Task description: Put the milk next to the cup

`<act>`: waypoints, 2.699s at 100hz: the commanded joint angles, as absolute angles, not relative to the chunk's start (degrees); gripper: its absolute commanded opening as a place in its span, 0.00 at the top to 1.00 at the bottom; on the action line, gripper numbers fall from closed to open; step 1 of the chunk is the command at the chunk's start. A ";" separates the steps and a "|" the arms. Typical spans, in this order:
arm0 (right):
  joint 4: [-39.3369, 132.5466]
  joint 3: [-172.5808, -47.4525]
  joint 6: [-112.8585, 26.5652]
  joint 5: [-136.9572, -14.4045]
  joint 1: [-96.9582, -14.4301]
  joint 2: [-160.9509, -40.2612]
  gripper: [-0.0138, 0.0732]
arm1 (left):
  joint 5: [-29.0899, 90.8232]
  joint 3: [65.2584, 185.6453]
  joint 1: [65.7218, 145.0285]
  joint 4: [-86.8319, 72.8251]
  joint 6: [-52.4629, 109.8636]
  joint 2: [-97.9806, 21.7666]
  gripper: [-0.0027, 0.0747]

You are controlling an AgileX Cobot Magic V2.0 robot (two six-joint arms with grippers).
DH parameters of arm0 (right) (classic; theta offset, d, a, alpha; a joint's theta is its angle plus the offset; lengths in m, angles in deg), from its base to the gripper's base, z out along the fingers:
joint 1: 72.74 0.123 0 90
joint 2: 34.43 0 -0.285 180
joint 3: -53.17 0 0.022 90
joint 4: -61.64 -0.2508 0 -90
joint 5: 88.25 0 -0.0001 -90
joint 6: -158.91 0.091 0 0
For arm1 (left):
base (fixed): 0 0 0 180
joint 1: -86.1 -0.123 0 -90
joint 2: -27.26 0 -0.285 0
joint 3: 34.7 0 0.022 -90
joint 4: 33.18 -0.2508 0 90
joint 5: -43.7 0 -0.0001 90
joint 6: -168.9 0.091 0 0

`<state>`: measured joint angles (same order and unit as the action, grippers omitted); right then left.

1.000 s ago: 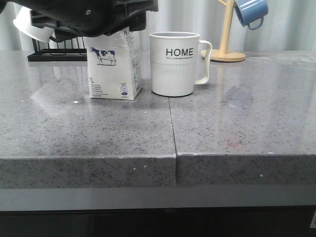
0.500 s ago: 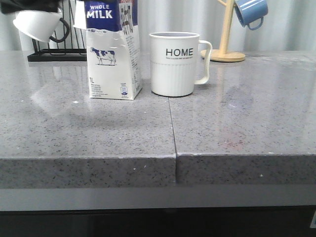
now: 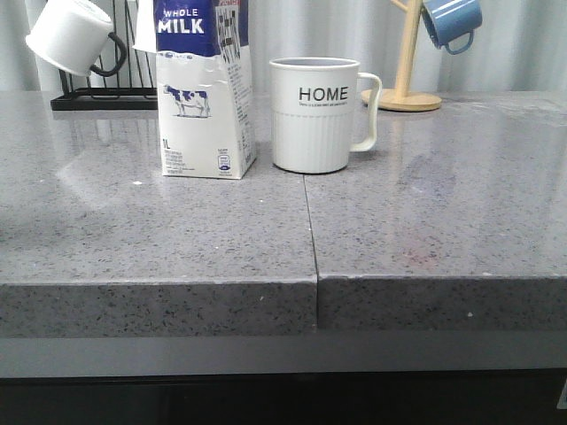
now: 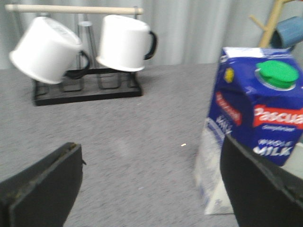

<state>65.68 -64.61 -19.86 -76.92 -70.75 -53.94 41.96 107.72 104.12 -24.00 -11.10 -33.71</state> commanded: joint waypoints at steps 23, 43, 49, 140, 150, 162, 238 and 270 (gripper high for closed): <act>66.13 -66.15 -19.95 -81.23 -70.92 -54.43 0.98 | 41.30 104.42 93.61 -28.12 -14.93 -19.25 0.22; 66.13 -66.15 -19.95 -81.23 -70.92 -54.43 0.98 | 41.30 98.10 89.09 -26.96 -14.93 -9.39 0.27; 66.13 -66.15 -19.95 -81.23 -70.92 -54.43 0.98 | 41.26 96.42 88.50 -26.83 -14.93 -6.96 0.32; 66.13 -66.15 -19.95 -81.23 -70.92 -54.43 0.98 | 41.36 93.10 88.27 -26.83 -14.93 -2.75 0.99; 66.13 -66.15 -19.95 -81.23 -70.92 -54.43 0.98 | 41.36 93.10 88.27 -26.83 -14.93 -2.75 0.99; 66.13 -66.15 -19.95 -81.23 -70.92 -54.43 0.98 | 41.36 93.10 88.27 -26.83 -14.93 -2.75 0.99; 66.13 -66.15 -19.95 -81.23 -70.92 -54.43 0.98 | 41.80 68.27 92.60 -38.81 -15.32 20.32 0.99; 66.13 -66.15 -19.95 -81.23 -70.92 -54.43 0.98 | 46.62 65.55 91.73 -37.88 -15.32 21.64 0.99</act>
<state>65.68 -64.61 -19.86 -76.88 -70.75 -53.94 41.24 68.49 91.96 -38.45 -14.77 19.77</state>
